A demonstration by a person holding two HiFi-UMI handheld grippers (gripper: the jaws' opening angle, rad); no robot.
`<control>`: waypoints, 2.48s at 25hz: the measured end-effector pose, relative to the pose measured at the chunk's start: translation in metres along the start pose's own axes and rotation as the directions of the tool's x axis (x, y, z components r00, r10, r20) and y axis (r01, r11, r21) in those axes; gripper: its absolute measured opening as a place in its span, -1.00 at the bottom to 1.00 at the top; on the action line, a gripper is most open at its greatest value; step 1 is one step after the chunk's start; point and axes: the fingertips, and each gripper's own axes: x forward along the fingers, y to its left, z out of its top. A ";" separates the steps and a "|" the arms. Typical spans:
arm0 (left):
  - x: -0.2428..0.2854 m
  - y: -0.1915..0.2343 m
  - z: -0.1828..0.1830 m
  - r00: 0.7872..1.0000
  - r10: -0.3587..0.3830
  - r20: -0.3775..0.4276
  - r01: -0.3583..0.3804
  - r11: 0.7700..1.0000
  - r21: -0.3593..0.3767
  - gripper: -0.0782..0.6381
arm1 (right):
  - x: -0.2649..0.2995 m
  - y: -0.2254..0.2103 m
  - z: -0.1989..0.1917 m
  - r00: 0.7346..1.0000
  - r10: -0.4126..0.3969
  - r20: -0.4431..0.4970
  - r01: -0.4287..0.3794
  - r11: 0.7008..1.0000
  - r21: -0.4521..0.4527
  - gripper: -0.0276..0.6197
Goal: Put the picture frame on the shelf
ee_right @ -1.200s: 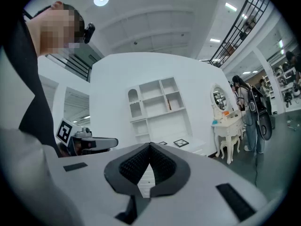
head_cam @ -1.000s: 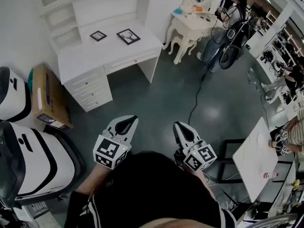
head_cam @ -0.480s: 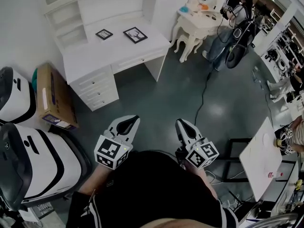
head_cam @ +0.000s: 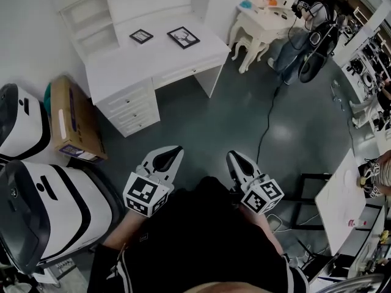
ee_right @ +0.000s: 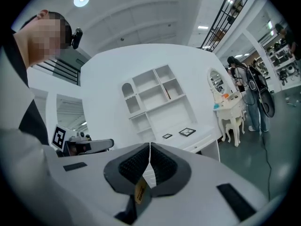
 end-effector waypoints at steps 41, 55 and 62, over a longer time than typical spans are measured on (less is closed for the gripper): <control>0.329 0.277 0.075 0.985 0.172 -0.033 -0.174 0.981 -0.083 -0.77 | 0.353 -0.262 0.109 0.956 0.234 -0.175 -0.227 0.972 0.060 -0.85; 0.376 0.459 0.112 0.980 0.194 -0.033 -0.197 0.974 -0.109 -0.77 | 0.565 -0.276 0.153 0.937 0.254 -0.238 -0.249 0.967 0.051 -0.85; 0.387 0.498 0.104 0.970 0.240 -0.041 -0.243 0.952 -0.188 -0.77 | 0.615 -0.271 0.144 0.892 0.306 -0.334 -0.304 0.951 0.060 -0.85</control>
